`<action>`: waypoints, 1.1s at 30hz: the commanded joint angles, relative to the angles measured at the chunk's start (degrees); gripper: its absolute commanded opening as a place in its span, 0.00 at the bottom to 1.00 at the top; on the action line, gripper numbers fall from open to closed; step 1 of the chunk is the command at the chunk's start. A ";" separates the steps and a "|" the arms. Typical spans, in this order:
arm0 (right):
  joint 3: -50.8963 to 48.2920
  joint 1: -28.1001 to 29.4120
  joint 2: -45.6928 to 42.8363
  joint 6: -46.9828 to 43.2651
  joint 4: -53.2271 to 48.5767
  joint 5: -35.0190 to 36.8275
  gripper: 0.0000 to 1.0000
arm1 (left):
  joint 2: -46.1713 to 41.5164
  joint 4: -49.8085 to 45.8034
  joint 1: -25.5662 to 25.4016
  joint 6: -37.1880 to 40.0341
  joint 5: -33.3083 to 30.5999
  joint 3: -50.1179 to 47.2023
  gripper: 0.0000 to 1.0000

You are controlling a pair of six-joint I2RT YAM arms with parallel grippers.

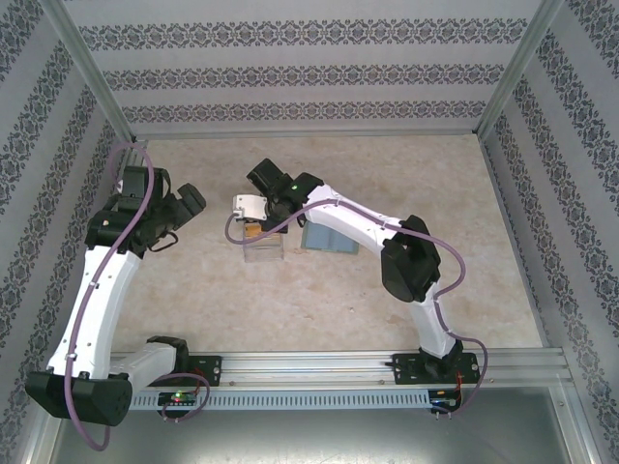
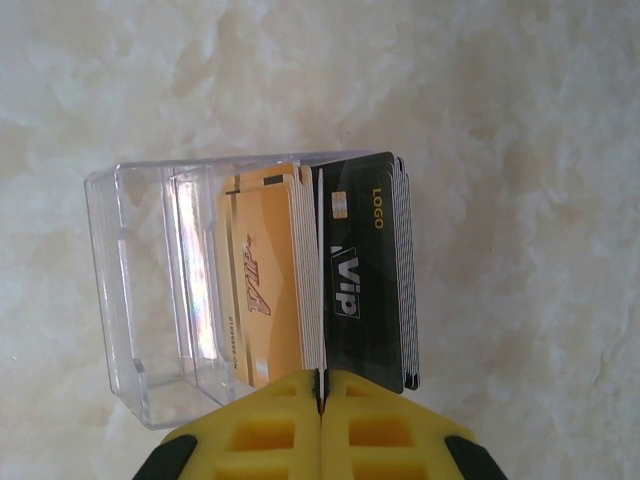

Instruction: Take the credit cards out of the card holder

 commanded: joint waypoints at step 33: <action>5.20 -0.41 8.13 1.56 1.57 5.03 0.20 | -0.58 -0.85 1.05 0.74 2.86 -1.54 1.00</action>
